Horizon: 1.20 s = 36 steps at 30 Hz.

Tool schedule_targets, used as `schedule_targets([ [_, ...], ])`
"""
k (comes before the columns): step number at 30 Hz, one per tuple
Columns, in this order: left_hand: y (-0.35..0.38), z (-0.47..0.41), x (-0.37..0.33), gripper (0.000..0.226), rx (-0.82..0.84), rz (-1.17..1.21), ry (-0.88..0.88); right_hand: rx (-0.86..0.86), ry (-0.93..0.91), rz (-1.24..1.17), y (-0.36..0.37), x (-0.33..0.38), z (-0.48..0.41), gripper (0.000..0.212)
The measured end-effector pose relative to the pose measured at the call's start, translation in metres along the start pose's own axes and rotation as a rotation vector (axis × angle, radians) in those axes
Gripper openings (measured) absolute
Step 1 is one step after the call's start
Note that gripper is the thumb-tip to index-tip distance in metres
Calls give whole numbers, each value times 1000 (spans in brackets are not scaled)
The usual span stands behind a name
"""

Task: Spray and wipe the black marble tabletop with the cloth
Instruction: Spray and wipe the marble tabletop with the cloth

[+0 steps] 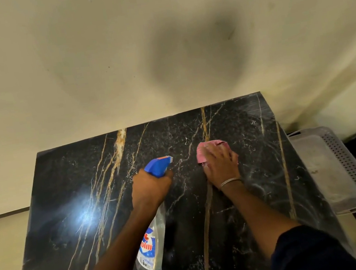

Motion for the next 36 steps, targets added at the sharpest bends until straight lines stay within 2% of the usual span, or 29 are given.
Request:
schedule_targets([
  [4, 1, 5, 3, 16, 9, -10, 9, -37, 204, -2, -16, -55, -1, 62],
  [8, 6, 7, 9, 16, 11, 17, -15, -50, 311, -42, -10, -27, 8, 63],
  [12, 12, 11, 12, 14, -2, 7, -40, -27, 132, -19, 10, 46, 26, 67],
  [15, 18, 12, 12, 15, -5, -2, -47, 51, -31, 3, 31, 87, 43, 68],
  [19, 22, 13, 15, 18, 18, -8, -80, 74, -196, 52, 30, 72, 39, 62],
  [21, 22, 13, 16, 16, 22, -2, -74, 61, -143, 75, 21, 40, 35, 57],
  [26, 20, 18, 15, 17, 27, 0, -42, -43, 127, 43, -9, -48, 33, 57],
  [28, 18, 20, 16, 18, 19, 6, -36, -62, 234, 19, -13, -58, 36, 61],
  [31, 16, 24, 18, 17, 26, 12, -33, -111, 348, -27, -11, -36, 44, 60],
  [33, 15, 28, 21, 18, 31, 11, -39, -112, 298, -43, -5, -6, 48, 59],
  [36, 16, 31, 26, 18, 31, -7, -46, -72, 109, 18, 12, 46, 60, 63],
])
Point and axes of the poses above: each hand's wrist, its own z-axis away from the middle knuckle, its own y-axis out of the palm, x = y × z, the point moved 7 cm from there along -z, towards the middle knuckle, and after that the axes turned 3 degrees about -z, right-handed, at the moved point
